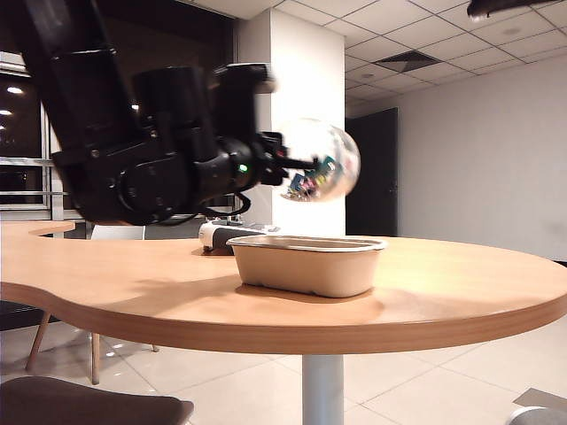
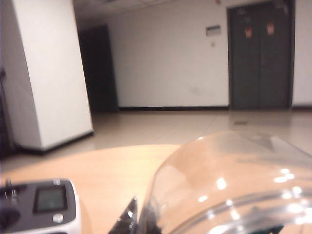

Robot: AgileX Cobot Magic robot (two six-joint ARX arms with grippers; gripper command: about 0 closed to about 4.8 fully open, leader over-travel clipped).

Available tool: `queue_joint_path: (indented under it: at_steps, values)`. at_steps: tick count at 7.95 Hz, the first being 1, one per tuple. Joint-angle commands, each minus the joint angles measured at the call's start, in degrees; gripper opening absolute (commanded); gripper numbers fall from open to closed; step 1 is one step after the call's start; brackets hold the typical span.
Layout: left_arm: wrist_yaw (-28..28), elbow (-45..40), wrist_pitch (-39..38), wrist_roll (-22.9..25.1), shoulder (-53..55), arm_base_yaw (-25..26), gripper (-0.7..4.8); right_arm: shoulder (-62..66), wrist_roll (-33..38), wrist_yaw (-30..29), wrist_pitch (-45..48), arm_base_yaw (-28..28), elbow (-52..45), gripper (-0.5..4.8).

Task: Pick up the box filled with clips, pour some clips from it into the rectangular paper box, and then put the clip box back on the table.

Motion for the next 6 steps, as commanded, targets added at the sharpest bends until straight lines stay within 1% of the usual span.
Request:
queue_joint_path:
  at_steps: [1,2,3,4,5,6]
  values:
    - [4.2,0.1,0.9,-20.9,-0.3,1.3,-0.06,0.4,0.0,-0.2,0.3,0.0,0.3,-0.01]
    - [5.5,0.1,-0.8,-21.2,-0.3,1.3,-0.06,0.4,0.0,-0.1,0.8,0.0,0.3,-0.01]
    - [7.3,0.1,-1.1,-18.5,-0.3,1.3,-0.06,0.4,0.0,-0.2,0.7,0.0,0.3,-0.01]
    - [7.4,0.1,0.9,-0.7,-0.3,1.2,-0.06,0.4,0.0,-0.1,0.7,0.0,0.3,-0.01]
    - [8.3,0.2,1.5,21.0,-0.5,1.4,-0.06,0.4,0.0,-0.2,0.7,0.0,0.3,-0.01]
    - [8.3,0.1,1.5,25.5,-0.5,1.4,-0.06,0.4,0.0,-0.2,0.7,0.0,0.3,-0.01]
